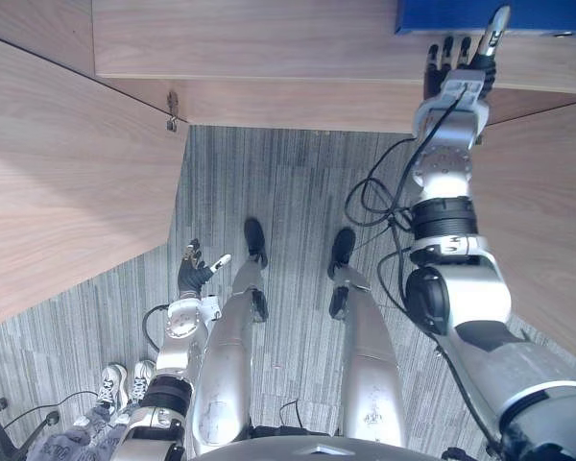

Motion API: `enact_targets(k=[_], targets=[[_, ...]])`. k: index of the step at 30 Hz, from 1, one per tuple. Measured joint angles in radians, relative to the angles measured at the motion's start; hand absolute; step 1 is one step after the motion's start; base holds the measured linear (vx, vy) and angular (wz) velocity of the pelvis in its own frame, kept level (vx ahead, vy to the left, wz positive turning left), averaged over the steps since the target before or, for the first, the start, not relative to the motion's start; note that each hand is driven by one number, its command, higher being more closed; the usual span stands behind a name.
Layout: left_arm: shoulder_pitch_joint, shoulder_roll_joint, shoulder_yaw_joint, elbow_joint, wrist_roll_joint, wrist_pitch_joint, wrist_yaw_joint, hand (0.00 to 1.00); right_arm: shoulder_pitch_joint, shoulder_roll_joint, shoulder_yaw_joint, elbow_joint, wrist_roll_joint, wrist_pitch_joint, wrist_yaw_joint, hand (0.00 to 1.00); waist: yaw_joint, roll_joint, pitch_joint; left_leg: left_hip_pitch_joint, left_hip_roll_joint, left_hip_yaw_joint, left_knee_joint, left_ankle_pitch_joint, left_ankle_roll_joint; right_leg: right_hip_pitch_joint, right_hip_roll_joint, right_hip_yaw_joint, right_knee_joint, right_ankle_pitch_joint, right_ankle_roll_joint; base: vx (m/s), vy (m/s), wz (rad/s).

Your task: Walk over to the cabinet, pick up the folder, carry it to the office cabinet, place the folder inside the office cabinet, then close the office cabinet door

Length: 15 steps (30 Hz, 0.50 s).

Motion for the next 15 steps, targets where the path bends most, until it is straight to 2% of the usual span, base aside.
enact_targets(k=[3,8,12,15], targets=[[-0.011,0.000,0.002,0.000,0.000,0.008,0.004,0.00,0.039,0.027,-0.002,-0.047,0.015,-0.021,0.002,0.00,-0.003,0.000,0.000,0.000,0.000,0.002,-0.004,0.000,0.000,0.001,0.001,0.001,-0.007,0.003,0.003,0.01,-0.034,-0.02],[-0.040,-0.001,0.009,0.000,0.000,0.019,0.016,0.00,0.124,0.048,0.001,-0.165,-0.018,-0.025,-0.009,0.00,-0.008,0.000,0.000,0.001,0.000,0.004,-0.004,0.001,0.002,0.005,0.002,0.003,-0.018,0.008,0.004,0.00,-0.007,-0.01],[-0.065,-0.001,0.009,0.000,0.001,0.031,0.021,0.00,0.200,0.045,0.009,-0.257,-0.179,-0.012,-0.067,0.00,-0.014,-0.001,0.000,0.003,0.005,0.006,-0.004,0.001,0.003,0.011,0.008,0.004,-0.031,0.016,0.004,0.01,-0.025,-0.03],[-0.076,-0.004,0.012,0.000,0.004,0.038,0.035,0.00,0.260,0.042,0.011,-0.311,-0.322,0.033,-0.100,0.00,-0.019,-0.001,0.000,0.010,0.009,0.007,-0.004,-0.001,0.002,0.022,0.015,0.004,-0.042,0.021,0.003,0.02,-0.032,-0.05]])
